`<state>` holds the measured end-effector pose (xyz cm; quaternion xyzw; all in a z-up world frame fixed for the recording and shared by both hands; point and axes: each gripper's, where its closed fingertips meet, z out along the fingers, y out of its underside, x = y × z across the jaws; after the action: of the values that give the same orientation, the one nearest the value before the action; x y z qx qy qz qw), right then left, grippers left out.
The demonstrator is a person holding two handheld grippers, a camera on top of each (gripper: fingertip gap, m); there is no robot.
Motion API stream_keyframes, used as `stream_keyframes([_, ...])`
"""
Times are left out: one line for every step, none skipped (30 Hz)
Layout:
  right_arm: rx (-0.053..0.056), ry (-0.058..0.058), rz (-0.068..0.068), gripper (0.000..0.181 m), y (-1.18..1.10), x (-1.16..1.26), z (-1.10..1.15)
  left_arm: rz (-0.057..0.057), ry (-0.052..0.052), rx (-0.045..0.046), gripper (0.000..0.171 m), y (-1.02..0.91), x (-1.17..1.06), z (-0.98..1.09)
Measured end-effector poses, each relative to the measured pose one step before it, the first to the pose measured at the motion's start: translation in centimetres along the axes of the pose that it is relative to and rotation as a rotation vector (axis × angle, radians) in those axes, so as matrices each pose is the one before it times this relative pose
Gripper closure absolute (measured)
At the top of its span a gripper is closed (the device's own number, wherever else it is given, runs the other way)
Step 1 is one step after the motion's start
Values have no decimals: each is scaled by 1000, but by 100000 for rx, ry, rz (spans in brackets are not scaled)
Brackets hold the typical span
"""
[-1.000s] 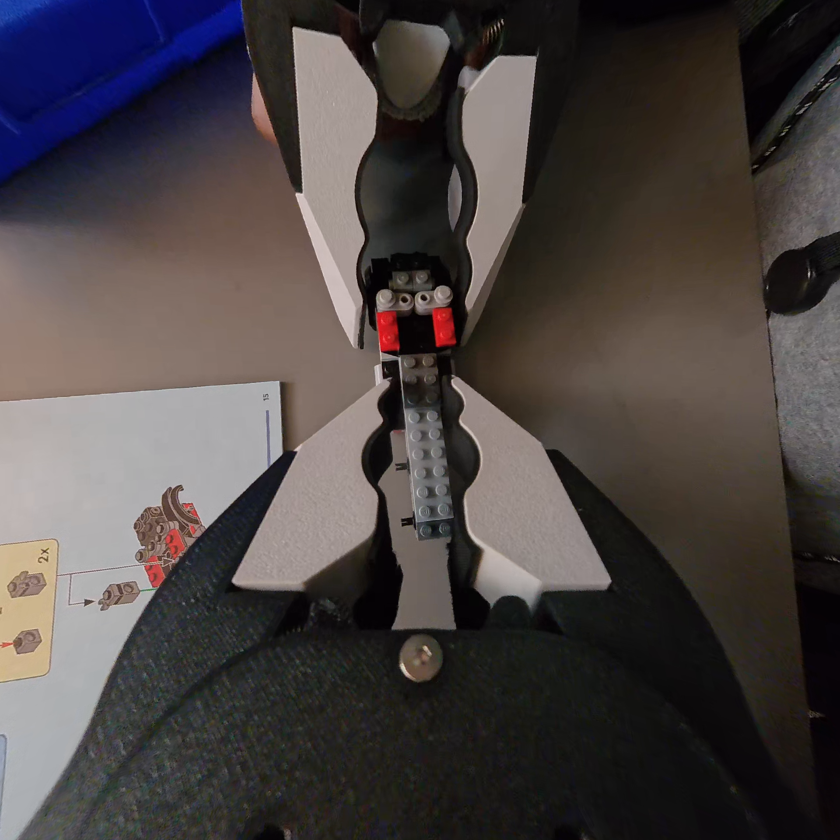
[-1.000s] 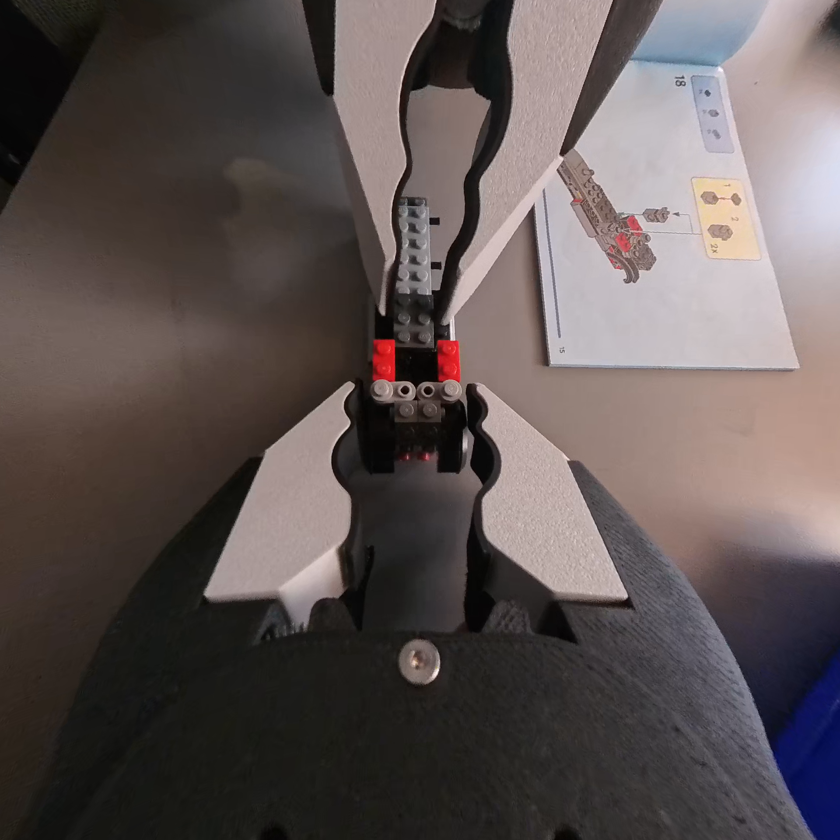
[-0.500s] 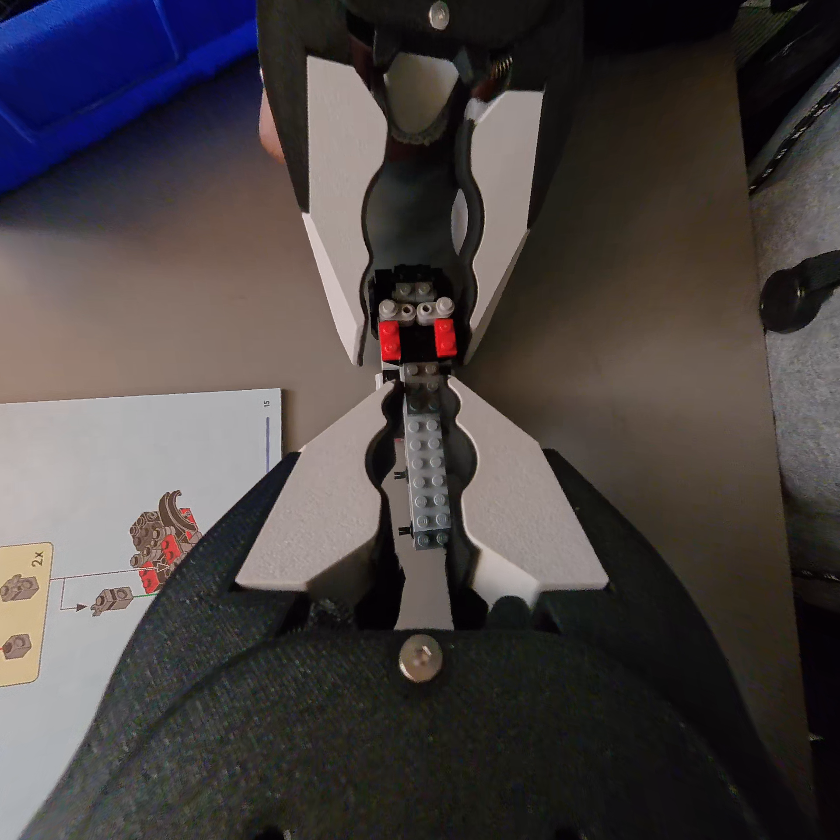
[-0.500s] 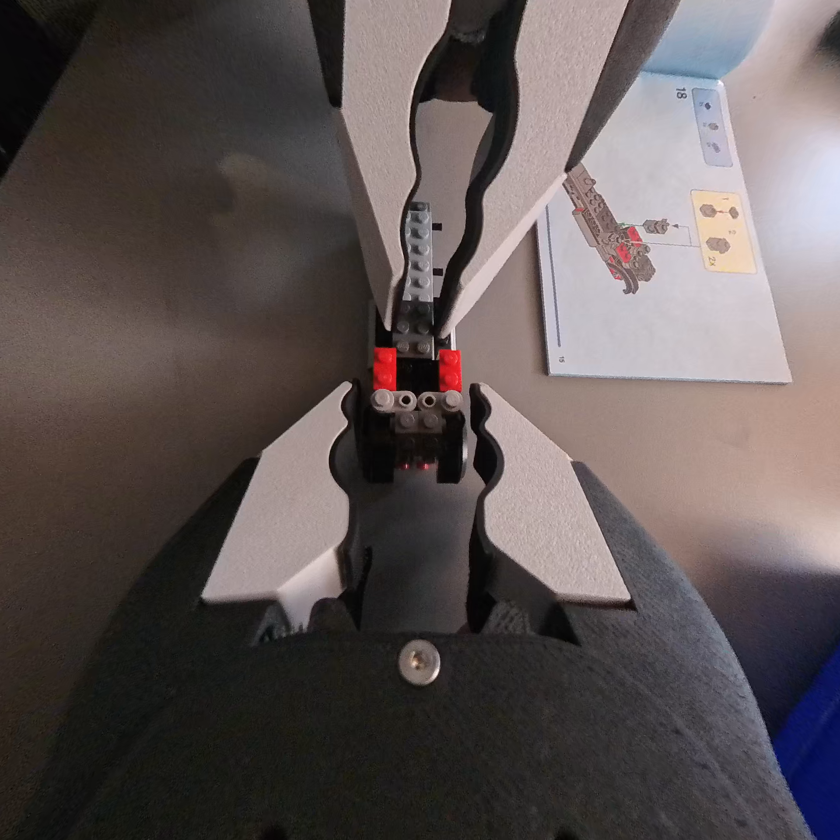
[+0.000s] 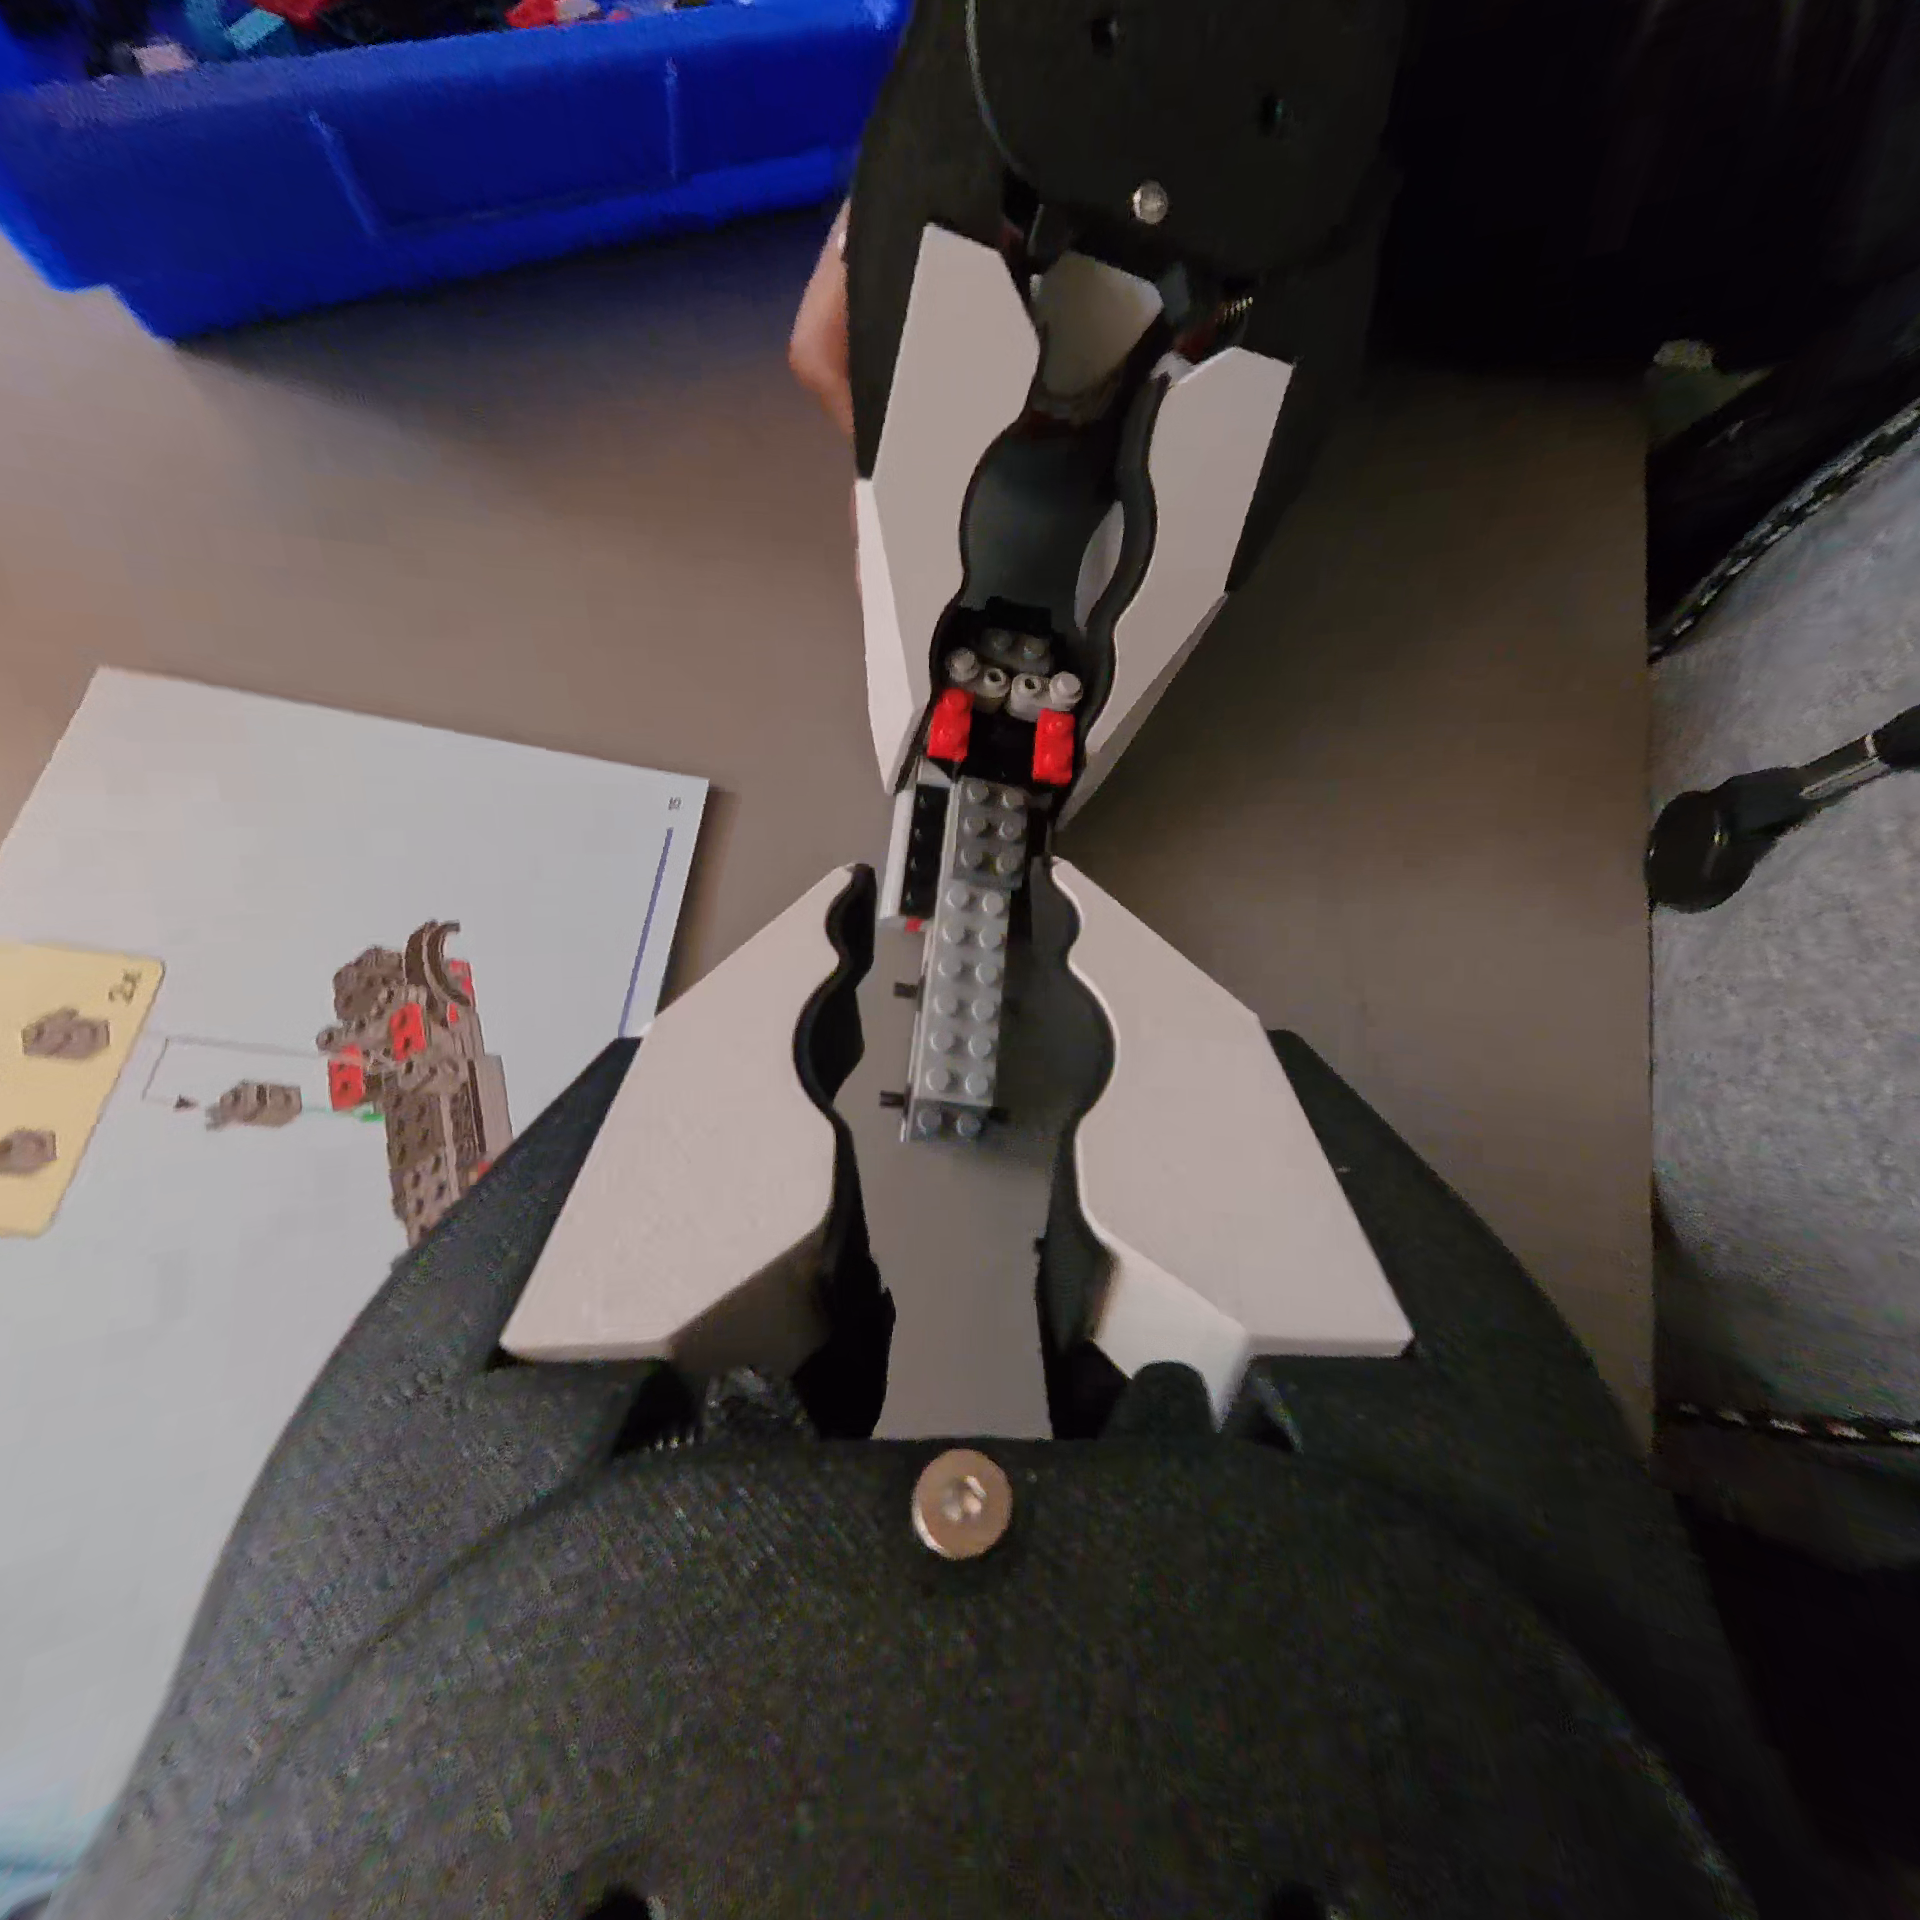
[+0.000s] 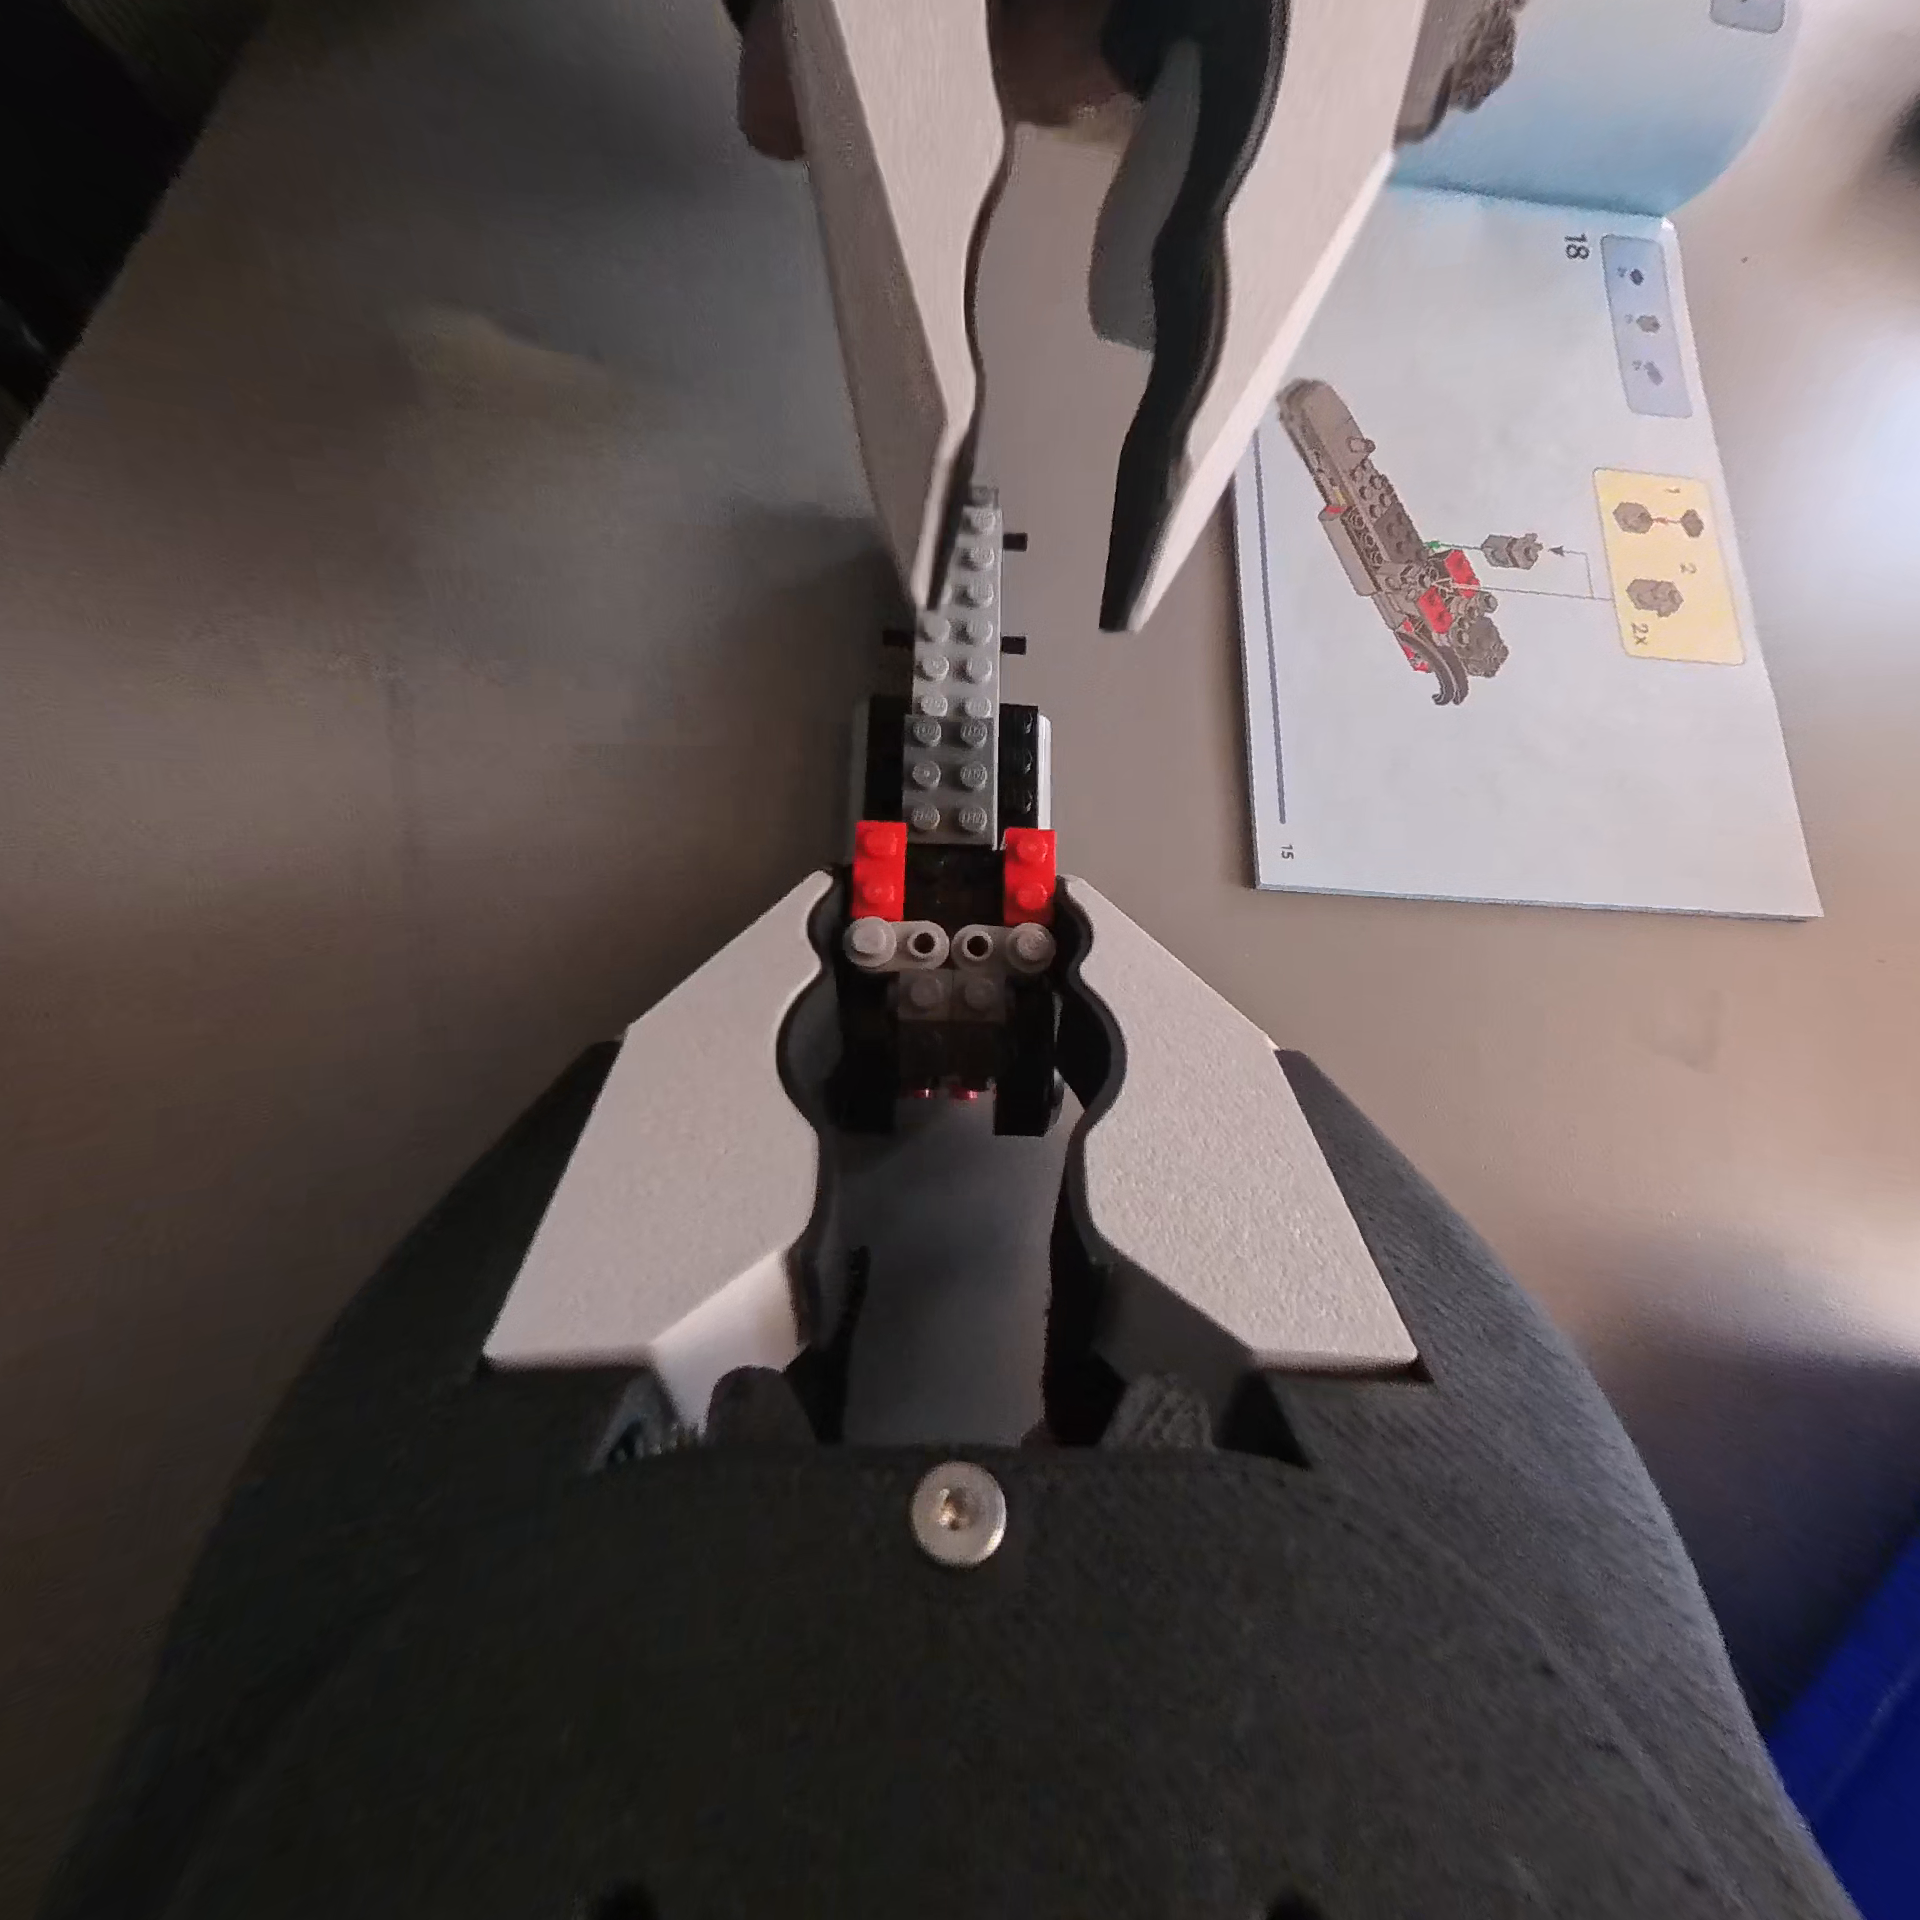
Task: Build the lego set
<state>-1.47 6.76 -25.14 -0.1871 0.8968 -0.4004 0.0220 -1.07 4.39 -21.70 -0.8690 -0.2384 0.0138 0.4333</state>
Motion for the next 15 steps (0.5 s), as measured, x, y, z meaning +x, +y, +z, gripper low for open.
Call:
stream_keyframes([172,26,158,142,3,30,-25,-2944,-1162,698,140,200,-155,-277])
stream_keyframes([94,-85,154,142,-5,3,-13,-3646,-1185,668,139,224,-224,-265])
stream_keyframes([328,-6,260,142,-31,29,-30,-4382,-648,794,137,231,-215,-244])
stream_keyframes([491,18,349,142,-53,31,-49,-5333,-453,920,135,226,-262,-250])
stream_keyframes([685,-36,427,142,-68,38,-76,-6498,-1437,1517,135,152,-504,-271])
stream_keyframes([839,-13,510,142,-84,39,-88,-7217,-557,2480,134,41,-451,-321])
stream_keyframes([858,65,575,142,-91,58,-82,-8533,865,3373,133,-78,-317,-349])
stream_keyframes([730,81,614,142,-75,58,-91,-10013,1422,4276,131,-200,-300,-346])
stream_keyframes([505,208,563,143,-48,81,-56,-10009,2433,4751,126,-241,-155,-326])
stream_keyframes([214,400,437,143,-19,74,-39,-9456,3169,4647,122,-169,-14,-250])
stream_keyframes([-65,481,231,143,-5,77,0,-9068,2079,4346,117,-66,-127,-200])
stream_keyframes([-271,513,68,143,30,56,20,-8004,1233,4021,111,20,-217,-110])
stream_keyframes([-351,540,36,143,27,59,31,-6821,1717,3753,108,141,-87,-45])
stream_keyframes([-320,544,49,143,28,55,25,-6917,1313,4064,107,162,-121,15])
stream_keyframes([-143,515,235,143,0,55,14,-6775,1149,4754,106,127,-136,25])
